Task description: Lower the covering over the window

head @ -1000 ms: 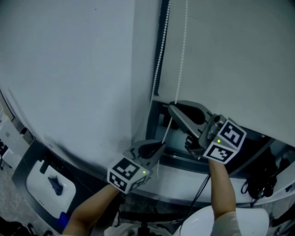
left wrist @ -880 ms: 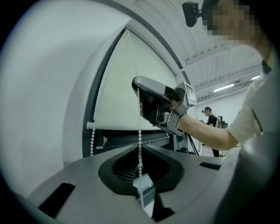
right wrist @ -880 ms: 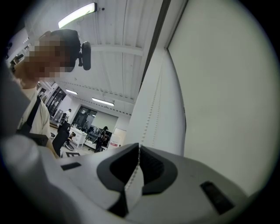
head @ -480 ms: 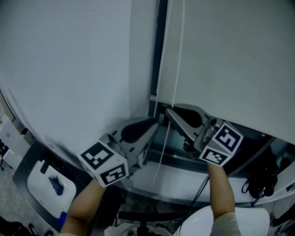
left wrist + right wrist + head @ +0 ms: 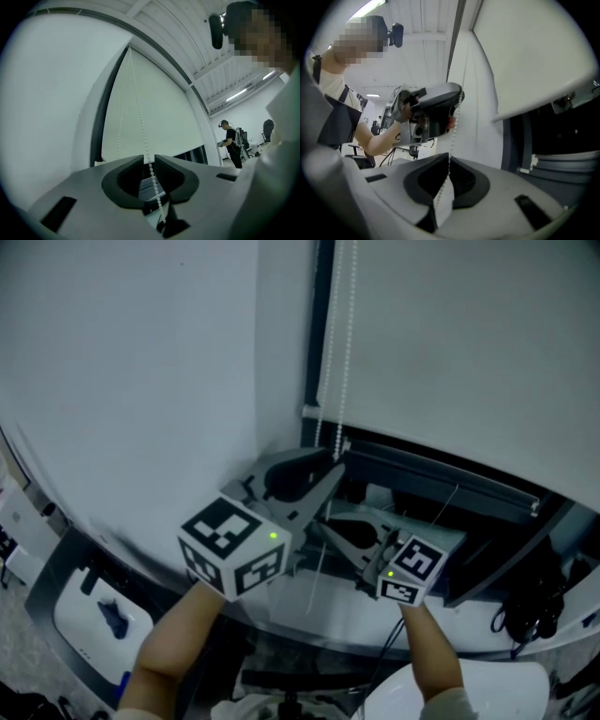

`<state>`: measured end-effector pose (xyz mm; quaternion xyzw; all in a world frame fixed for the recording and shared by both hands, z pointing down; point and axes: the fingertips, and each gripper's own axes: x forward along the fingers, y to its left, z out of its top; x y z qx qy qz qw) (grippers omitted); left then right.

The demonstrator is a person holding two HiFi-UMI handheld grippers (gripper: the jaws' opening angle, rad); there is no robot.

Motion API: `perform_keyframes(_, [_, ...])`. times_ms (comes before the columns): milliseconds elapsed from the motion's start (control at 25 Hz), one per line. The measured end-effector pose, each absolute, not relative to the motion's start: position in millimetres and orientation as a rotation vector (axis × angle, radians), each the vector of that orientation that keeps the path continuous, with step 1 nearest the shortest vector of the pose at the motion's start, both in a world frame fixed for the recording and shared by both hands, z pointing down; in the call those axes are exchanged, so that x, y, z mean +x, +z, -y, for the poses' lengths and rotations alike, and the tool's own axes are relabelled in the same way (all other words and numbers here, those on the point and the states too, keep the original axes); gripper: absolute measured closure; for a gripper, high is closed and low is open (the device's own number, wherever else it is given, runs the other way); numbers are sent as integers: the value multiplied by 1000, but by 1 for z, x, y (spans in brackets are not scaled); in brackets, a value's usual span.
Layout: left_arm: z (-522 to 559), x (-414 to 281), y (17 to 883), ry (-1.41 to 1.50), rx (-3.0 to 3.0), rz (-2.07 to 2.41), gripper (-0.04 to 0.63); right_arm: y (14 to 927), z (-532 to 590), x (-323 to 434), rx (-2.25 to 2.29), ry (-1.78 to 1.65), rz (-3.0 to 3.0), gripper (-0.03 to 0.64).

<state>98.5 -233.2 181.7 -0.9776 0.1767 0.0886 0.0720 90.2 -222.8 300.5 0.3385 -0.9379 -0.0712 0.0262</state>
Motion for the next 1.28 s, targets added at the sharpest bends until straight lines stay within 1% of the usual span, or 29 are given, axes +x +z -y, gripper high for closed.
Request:
perform_keyframes(280, [235,105,166,311,-2938,-520,537,357,214,95,1059,-104,2853,595])
perform_keyframes(400, [232,108,160,320,-2925,-508,537,367,212,96,1061,-80,2861,596])
perform_keyframes(720, [233,112,158,301,-2913,-536,538,372,210,94,1092,-50,2896,598])
perform_keyframes(840, [234,110,159,307,-2952,-532,560,371,210,92,1087,-69,2880,600])
perform_keyframes(960, [238,105,160,315,-2957,-574,560,370,206,91,1074,-74,2867,600])
perform_keyframes(1160, [236,96,163,301,-2902,-627,560,366,203,96,1036,54,2894,595])
perform_keyframes(1200, [235,96,167,281,-2897,-630,560,362,201,97,1019,90,2918,587])
perform_keyframes(1240, [235,96,173,263,-2900,-631,560,354,198,99,1000,116,2953,554])
perform_keyframes(1280, [234,96,180,248,-2907,-633,560,343,195,101,982,130,2996,554])
